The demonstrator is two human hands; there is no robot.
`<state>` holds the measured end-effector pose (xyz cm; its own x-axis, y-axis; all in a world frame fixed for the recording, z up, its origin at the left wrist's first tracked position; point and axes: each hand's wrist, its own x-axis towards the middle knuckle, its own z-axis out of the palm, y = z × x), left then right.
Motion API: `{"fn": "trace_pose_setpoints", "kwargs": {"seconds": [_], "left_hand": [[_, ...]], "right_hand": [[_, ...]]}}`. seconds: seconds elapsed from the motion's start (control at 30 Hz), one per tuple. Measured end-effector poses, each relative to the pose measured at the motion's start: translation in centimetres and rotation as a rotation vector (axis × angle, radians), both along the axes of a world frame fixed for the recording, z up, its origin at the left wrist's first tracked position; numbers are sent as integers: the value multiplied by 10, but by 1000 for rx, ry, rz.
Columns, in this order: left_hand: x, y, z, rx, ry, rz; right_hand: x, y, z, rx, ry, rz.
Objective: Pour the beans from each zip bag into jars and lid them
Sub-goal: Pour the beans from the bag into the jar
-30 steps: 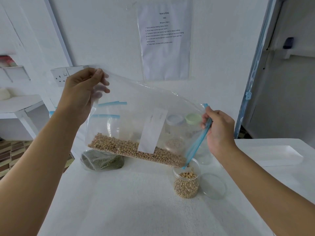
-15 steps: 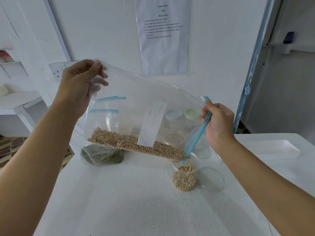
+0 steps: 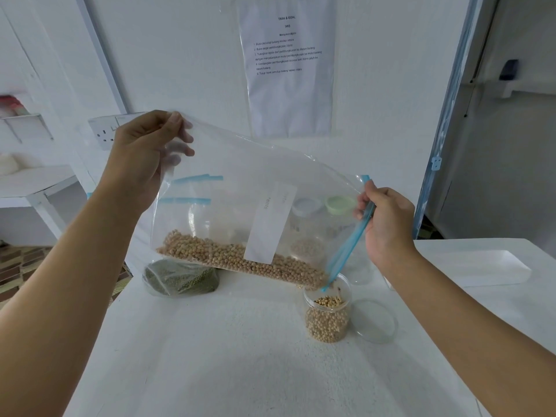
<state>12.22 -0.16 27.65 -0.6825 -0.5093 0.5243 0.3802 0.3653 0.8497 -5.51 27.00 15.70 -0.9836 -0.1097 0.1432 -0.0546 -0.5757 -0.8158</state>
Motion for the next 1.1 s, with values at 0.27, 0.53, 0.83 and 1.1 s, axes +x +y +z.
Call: {"fn": "trace_pose_setpoints", "kwargs": {"seconds": [0.27, 0.53, 0.83, 1.1], "left_hand": [[-2, 0, 0, 1, -5, 1], [-3, -3, 1, -10, -6, 5], [-2, -7, 1, 0, -10, 11], [-3, -13, 7, -11, -11, 18]], "right_hand": [[-1, -1, -3, -14, -10, 1], [-1, -4, -2, 5, -5, 4], [-1, -7, -1, -5, 2, 12], [1, -12, 0, -13, 4, 19]]}}
